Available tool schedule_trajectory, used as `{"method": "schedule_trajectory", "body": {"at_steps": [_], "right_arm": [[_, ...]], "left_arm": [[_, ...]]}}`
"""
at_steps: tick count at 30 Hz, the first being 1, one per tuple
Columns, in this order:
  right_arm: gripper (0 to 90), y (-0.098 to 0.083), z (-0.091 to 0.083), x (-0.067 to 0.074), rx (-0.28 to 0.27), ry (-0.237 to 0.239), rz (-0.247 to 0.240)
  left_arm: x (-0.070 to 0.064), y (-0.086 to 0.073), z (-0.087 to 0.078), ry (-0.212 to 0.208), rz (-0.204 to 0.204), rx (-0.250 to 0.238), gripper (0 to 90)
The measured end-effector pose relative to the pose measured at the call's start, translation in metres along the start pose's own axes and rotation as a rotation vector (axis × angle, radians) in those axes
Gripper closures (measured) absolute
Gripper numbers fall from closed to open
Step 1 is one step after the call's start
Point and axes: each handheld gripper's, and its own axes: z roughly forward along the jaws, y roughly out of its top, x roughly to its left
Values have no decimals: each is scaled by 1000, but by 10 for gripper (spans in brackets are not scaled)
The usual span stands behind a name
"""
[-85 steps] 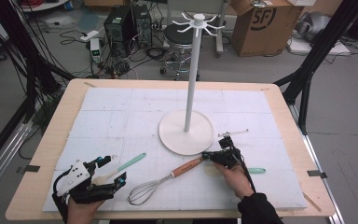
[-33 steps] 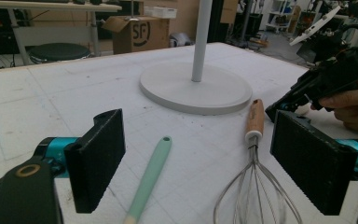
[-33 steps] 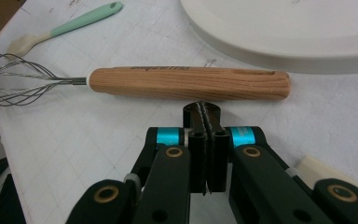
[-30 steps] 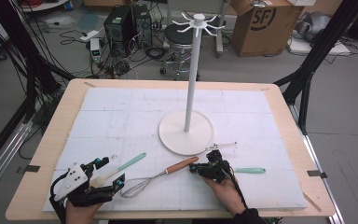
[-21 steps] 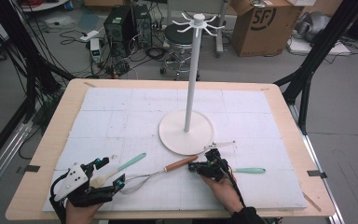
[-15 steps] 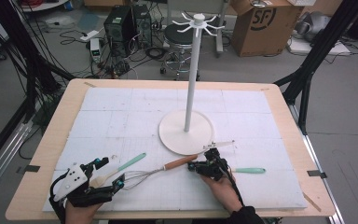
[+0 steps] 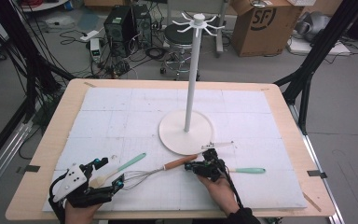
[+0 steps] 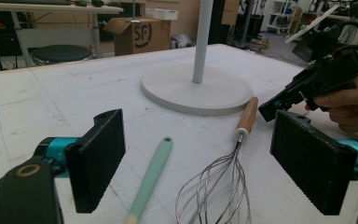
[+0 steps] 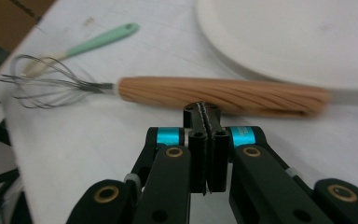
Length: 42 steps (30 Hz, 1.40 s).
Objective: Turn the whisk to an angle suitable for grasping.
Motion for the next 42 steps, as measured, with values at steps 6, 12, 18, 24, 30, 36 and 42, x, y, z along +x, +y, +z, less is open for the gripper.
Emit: {"method": "schedule_trajectory", "body": {"at_steps": [6,12,18,24,30,36,42], "right_arm": [[900,10,16,30,-23,76,-27],[900,22,40,52,-27,114,-34],[900,25,64,62,-6,110,-29],[900,24,71,64,6,98,-38],[900,23,67,67,15,88,-64],[900,21,66,68,15,91,-62],[900,18,64,68,14,89,-60]], "left_arm": [[0,0,-2,6,0,-2,186],[1,0,-5,15,-2,-5,186],[1,-1,-8,22,-1,-9,186],[3,-2,-11,30,-8,-13,187],[2,-2,-10,30,-3,-9,187],[2,-2,-11,28,-3,-9,187],[2,-1,-11,30,-7,-12,187]]}}
